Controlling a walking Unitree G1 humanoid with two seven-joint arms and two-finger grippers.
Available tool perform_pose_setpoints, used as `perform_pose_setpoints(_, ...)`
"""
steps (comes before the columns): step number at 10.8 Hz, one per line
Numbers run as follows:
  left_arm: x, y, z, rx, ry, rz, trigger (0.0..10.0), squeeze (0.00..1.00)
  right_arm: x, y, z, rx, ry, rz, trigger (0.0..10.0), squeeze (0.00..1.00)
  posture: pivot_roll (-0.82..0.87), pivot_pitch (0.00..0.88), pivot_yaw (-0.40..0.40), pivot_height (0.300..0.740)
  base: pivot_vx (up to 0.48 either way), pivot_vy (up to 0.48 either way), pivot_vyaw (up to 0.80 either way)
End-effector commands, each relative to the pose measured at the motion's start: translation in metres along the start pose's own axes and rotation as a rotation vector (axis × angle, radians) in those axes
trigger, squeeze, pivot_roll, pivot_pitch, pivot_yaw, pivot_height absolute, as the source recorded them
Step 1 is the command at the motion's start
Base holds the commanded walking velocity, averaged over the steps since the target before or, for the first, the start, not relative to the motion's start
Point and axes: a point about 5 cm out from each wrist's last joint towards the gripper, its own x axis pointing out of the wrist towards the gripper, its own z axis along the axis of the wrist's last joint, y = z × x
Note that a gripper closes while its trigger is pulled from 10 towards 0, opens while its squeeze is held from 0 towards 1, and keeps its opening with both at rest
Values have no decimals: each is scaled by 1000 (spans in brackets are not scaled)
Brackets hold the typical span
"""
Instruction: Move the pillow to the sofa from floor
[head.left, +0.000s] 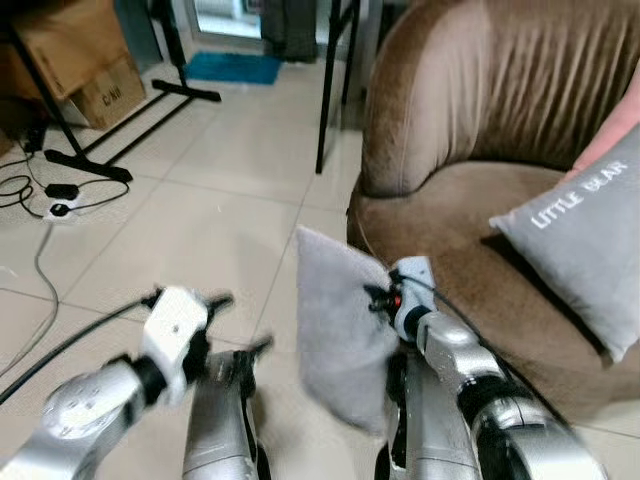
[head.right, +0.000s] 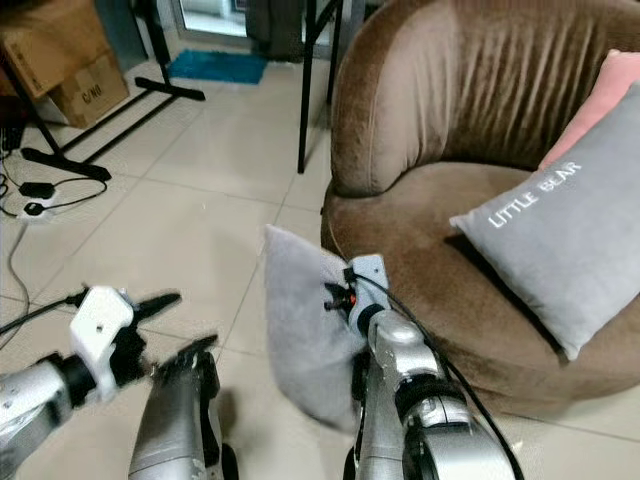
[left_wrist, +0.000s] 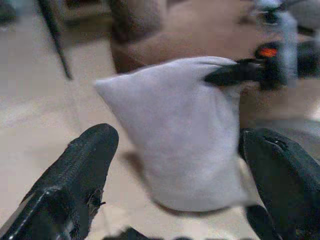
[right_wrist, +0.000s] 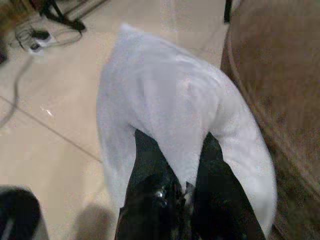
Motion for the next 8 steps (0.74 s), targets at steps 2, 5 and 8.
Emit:
perform_pose_setpoints(2, 9, 9, 7, 33, -54, 156, 10000, 224, -26, 7, 43, 128, -250, 10, 0, 0, -12, 0, 3, 490, 0, 0, 0)
perform_pose_setpoints(5, 26, 18, 20, 96, -99, 202, 10000, 224, -49, 35, 84, 244, -459, 48, 0, 0, -42, 0, 34, 490, 0, 0, 0)
perform_pose_setpoints(8, 35, 22, 30, 136, -141, 265, 10000, 212, -74, 30, 140, 112, -612, -17, 10000, 0, -66, 0, 40, 490, 0, 0, 0)
